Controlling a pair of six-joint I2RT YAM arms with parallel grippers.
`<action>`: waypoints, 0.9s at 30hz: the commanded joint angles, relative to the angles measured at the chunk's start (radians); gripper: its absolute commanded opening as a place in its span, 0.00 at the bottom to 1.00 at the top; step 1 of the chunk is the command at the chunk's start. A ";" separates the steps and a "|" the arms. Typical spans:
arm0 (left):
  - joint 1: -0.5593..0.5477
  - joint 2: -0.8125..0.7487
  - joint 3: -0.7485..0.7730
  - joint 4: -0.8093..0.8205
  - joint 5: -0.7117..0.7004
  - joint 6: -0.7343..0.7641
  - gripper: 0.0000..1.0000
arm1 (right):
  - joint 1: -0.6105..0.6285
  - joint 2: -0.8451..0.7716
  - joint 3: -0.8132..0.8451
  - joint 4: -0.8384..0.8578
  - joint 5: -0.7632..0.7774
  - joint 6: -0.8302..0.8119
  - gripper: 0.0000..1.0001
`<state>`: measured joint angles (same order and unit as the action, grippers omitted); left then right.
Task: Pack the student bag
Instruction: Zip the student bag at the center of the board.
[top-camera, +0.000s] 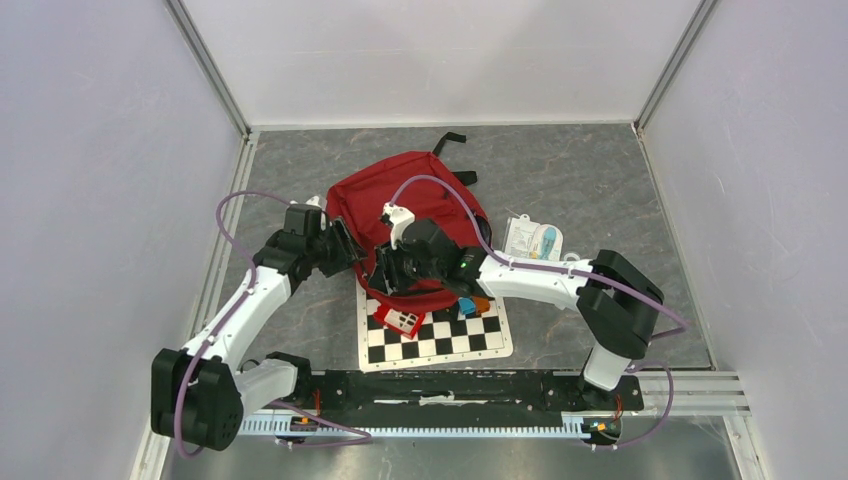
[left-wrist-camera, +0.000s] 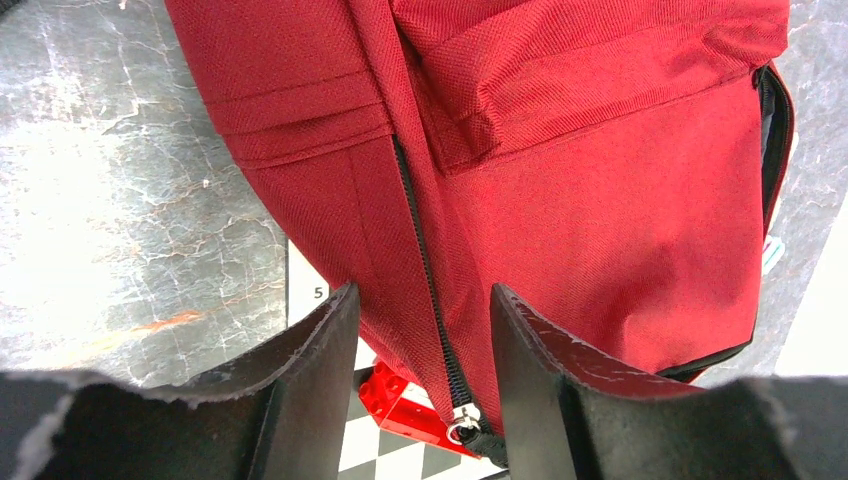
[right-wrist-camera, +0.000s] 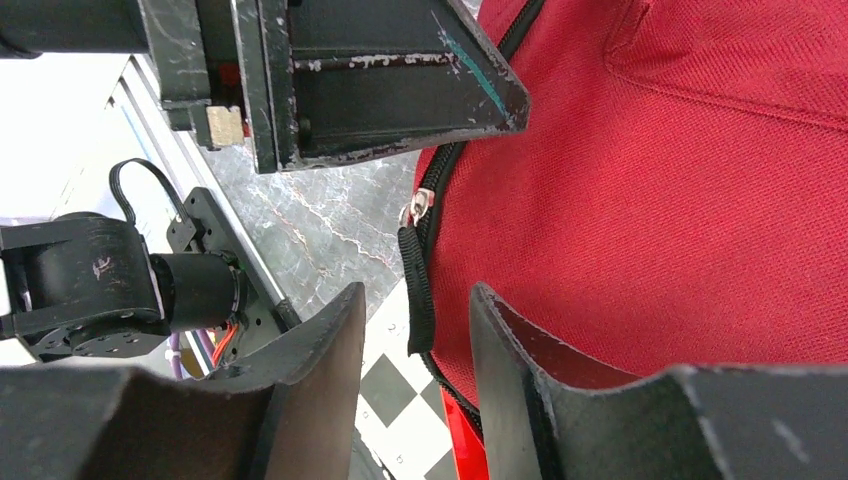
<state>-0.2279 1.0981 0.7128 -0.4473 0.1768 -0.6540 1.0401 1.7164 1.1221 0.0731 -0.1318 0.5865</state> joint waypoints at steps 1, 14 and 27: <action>0.007 0.012 -0.008 0.063 0.023 -0.019 0.54 | 0.003 0.020 0.048 0.001 -0.004 0.015 0.46; 0.010 0.033 -0.017 0.087 0.024 -0.027 0.27 | 0.006 0.011 0.046 -0.025 0.003 0.009 0.08; 0.028 0.040 -0.012 0.094 0.018 -0.029 0.06 | 0.054 -0.090 -0.020 -0.068 0.073 -0.009 0.00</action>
<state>-0.2131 1.1358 0.6964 -0.4011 0.1940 -0.6662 1.0691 1.7027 1.1244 0.0200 -0.0788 0.5819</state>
